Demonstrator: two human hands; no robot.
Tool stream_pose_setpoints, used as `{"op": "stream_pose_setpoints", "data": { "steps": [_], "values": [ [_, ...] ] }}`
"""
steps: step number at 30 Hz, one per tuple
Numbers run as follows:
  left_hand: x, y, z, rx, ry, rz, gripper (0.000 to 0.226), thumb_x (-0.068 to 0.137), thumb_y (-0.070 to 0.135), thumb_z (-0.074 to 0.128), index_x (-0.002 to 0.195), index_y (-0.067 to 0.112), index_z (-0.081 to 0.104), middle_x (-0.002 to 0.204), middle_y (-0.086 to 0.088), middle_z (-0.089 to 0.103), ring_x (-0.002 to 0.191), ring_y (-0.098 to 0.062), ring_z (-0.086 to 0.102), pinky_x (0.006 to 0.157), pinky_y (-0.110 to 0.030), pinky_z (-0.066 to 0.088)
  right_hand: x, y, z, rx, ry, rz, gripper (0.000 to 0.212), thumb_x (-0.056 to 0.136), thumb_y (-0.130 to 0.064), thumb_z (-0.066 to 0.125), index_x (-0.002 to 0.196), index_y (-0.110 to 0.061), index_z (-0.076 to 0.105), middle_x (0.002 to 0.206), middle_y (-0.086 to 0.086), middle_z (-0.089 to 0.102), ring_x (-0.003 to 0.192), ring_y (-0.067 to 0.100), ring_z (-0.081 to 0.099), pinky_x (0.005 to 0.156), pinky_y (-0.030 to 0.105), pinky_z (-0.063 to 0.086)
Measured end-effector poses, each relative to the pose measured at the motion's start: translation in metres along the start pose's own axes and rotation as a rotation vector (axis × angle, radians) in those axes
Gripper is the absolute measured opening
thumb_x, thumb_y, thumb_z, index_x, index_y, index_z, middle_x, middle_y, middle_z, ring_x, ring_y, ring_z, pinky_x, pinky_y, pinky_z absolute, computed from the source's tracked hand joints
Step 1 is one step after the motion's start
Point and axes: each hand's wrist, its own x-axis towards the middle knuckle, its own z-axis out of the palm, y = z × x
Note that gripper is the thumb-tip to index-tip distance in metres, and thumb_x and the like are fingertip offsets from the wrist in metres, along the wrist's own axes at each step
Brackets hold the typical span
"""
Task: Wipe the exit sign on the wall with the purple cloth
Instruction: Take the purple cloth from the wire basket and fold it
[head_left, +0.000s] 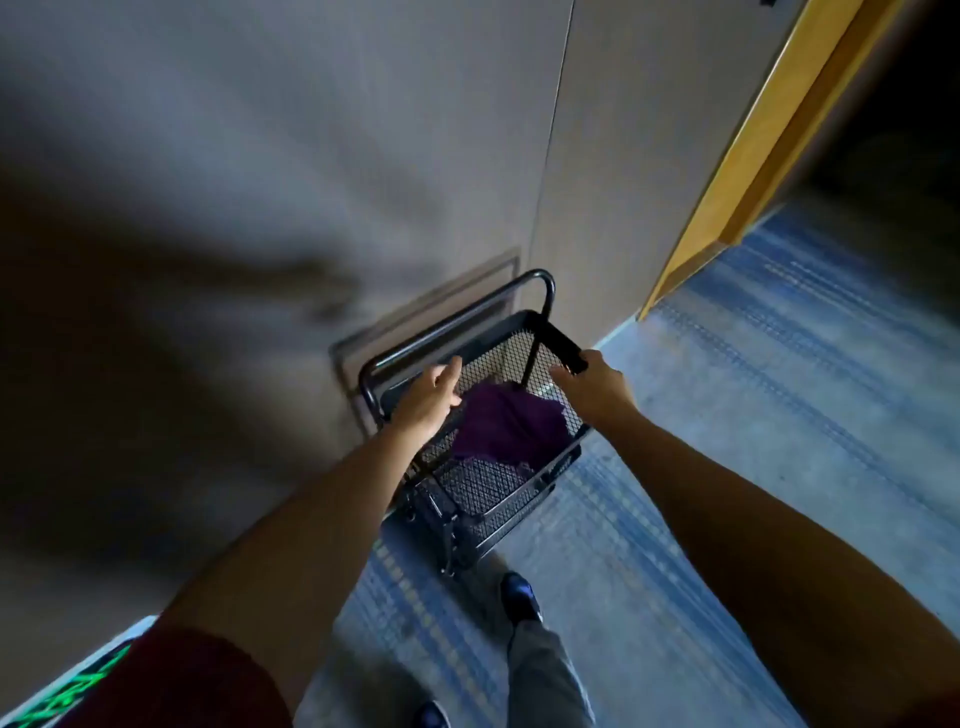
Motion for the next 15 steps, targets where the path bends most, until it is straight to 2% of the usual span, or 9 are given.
{"op": "stream_pose_setpoints", "data": {
  "steps": [2, 4, 6, 8, 11, 13, 15],
  "values": [
    [0.020, -0.005, 0.018, 0.001, 0.007, -0.049, 0.072, 0.104, 0.065, 0.033, 0.154, 0.015, 0.045, 0.143, -0.017, 0.064, 0.127, -0.033, 0.065, 0.114, -0.048, 0.045, 0.023, 0.014, 0.008, 0.012, -0.026, 0.045, 0.072, 0.094, -0.057, 0.057, 0.151, -0.016, 0.042, 0.133, 0.020, 0.064, 0.119, 0.041, 0.062, 0.101, 0.049, 0.052],
    [0.039, -0.015, 0.033, 0.044, 0.012, -0.100, 0.070, 0.104, 0.062, 0.038, 0.154, 0.014, 0.046, 0.149, -0.015, 0.059, 0.136, -0.033, 0.058, 0.117, -0.040, 0.041, 0.050, 0.029, 0.020, 0.030, -0.083, 0.081, 0.071, 0.094, -0.054, 0.059, 0.152, -0.016, 0.042, 0.136, 0.019, 0.064, 0.124, 0.040, 0.060, 0.102, 0.045, 0.050],
    [0.061, -0.022, 0.045, 0.099, 0.026, -0.120, 0.067, 0.104, 0.057, 0.047, 0.154, 0.014, 0.046, 0.150, -0.012, 0.058, 0.138, -0.030, 0.055, 0.103, -0.028, 0.038, 0.080, 0.038, 0.033, 0.033, -0.128, 0.111, 0.071, 0.095, -0.051, 0.061, 0.153, -0.015, 0.041, 0.137, 0.019, 0.063, 0.125, 0.040, 0.060, 0.096, 0.043, 0.047],
    [0.085, -0.025, 0.058, 0.113, 0.035, -0.135, 0.063, 0.103, 0.053, 0.053, 0.151, 0.012, 0.050, 0.146, -0.013, 0.062, 0.133, -0.030, 0.060, 0.094, -0.026, 0.038, 0.106, 0.046, 0.044, 0.023, -0.169, 0.134, 0.073, 0.094, -0.046, 0.064, 0.152, -0.011, 0.038, 0.133, 0.022, 0.063, 0.122, 0.043, 0.061, 0.090, 0.043, 0.048],
    [0.115, -0.030, 0.075, 0.097, 0.085, -0.183, 0.060, 0.103, 0.056, 0.049, 0.141, 0.011, 0.060, 0.135, -0.013, 0.069, 0.123, -0.030, 0.066, 0.090, -0.028, 0.043, 0.136, 0.060, 0.064, -0.010, -0.242, 0.139, 0.072, 0.093, -0.042, 0.068, 0.149, -0.008, 0.038, 0.134, 0.024, 0.062, 0.121, 0.045, 0.061, 0.089, 0.045, 0.049],
    [0.133, -0.037, 0.086, 0.065, 0.148, -0.241, 0.061, 0.103, 0.055, 0.050, 0.142, 0.010, 0.058, 0.140, -0.014, 0.066, 0.128, -0.030, 0.063, 0.094, -0.028, 0.042, 0.150, 0.066, 0.077, -0.062, -0.309, 0.112, 0.072, 0.092, -0.041, 0.071, 0.148, -0.009, 0.040, 0.137, 0.023, 0.062, 0.124, 0.044, 0.061, 0.094, 0.047, 0.050],
    [0.146, -0.042, 0.097, 0.014, 0.197, -0.343, 0.065, 0.102, 0.048, 0.058, 0.152, 0.008, 0.046, 0.148, -0.018, 0.059, 0.135, -0.034, 0.058, 0.104, -0.033, 0.045, 0.158, 0.073, 0.090, -0.132, -0.357, 0.065, 0.073, 0.091, -0.043, 0.073, 0.148, -0.009, 0.041, 0.140, 0.020, 0.059, 0.127, 0.042, 0.059, 0.100, 0.049, 0.050]
  ]
}}
